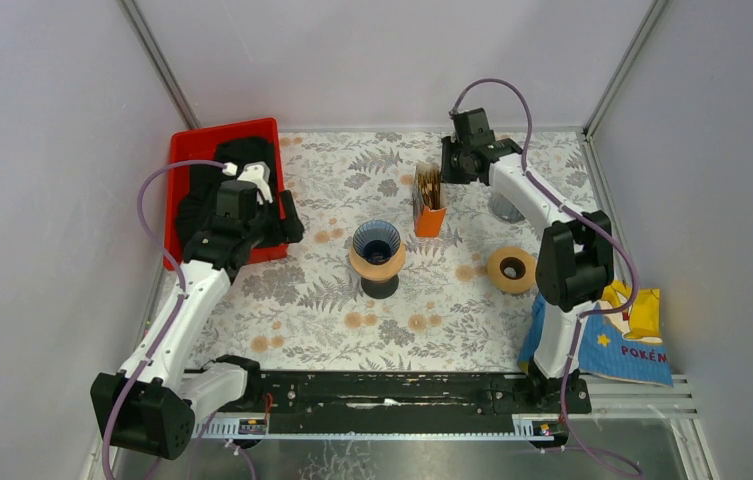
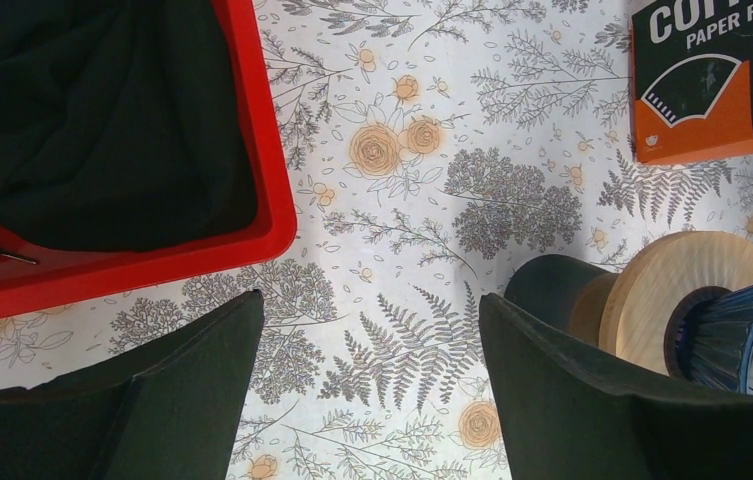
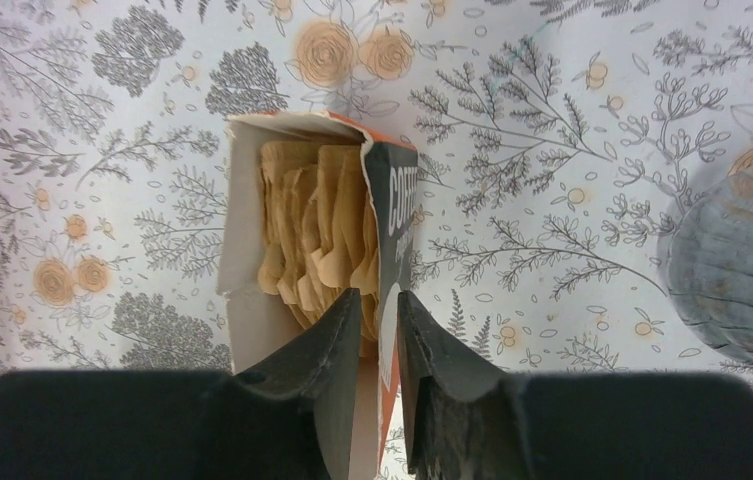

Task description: Place the coffee filter in the dripper

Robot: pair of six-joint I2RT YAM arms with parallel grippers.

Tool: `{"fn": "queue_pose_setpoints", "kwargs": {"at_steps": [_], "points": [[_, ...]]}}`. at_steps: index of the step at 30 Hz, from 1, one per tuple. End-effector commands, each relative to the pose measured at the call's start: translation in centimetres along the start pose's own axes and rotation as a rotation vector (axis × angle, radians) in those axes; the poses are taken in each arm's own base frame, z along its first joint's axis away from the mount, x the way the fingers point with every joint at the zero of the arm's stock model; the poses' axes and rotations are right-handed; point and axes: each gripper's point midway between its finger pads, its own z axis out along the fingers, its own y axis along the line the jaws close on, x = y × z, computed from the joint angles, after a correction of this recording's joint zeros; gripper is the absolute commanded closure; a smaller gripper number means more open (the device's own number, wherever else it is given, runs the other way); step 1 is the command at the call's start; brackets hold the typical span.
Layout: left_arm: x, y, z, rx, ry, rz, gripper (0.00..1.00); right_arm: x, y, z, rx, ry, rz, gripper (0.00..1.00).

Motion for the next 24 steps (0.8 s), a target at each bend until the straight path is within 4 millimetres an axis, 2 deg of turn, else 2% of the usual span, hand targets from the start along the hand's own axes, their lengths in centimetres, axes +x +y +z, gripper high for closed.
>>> {"fn": "queue_pose_setpoints", "kwargs": {"at_steps": [1, 6, 11, 18, 24], "points": [[-2.9, -1.1, -0.4, 0.049, -0.093, 0.000, 0.15, -4.1, 1.4, -3.8, -0.046, -0.109, -0.020, 0.73], [-5.5, -2.4, -1.9, 0.091, -0.156, -0.006, 0.15, -5.5, 2.1, -4.5, -0.067, -0.151, -0.008, 0.73], [-7.3, -2.8, -3.0, 0.101, -0.212, 0.014, 0.14, -6.0, 2.9, -4.0, -0.066, -0.176, 0.001, 0.74], [-5.8, -2.0, -2.2, 0.081, -0.204, 0.050, 0.15, -6.5, 4.0, -3.0, -0.011, -0.203, -0.022, 0.75], [-5.0, -1.7, -2.0, 0.078, -0.194, 0.051, 0.15, -6.5, 3.8, -1.4, 0.037, -0.199, -0.009, 0.77]]}}
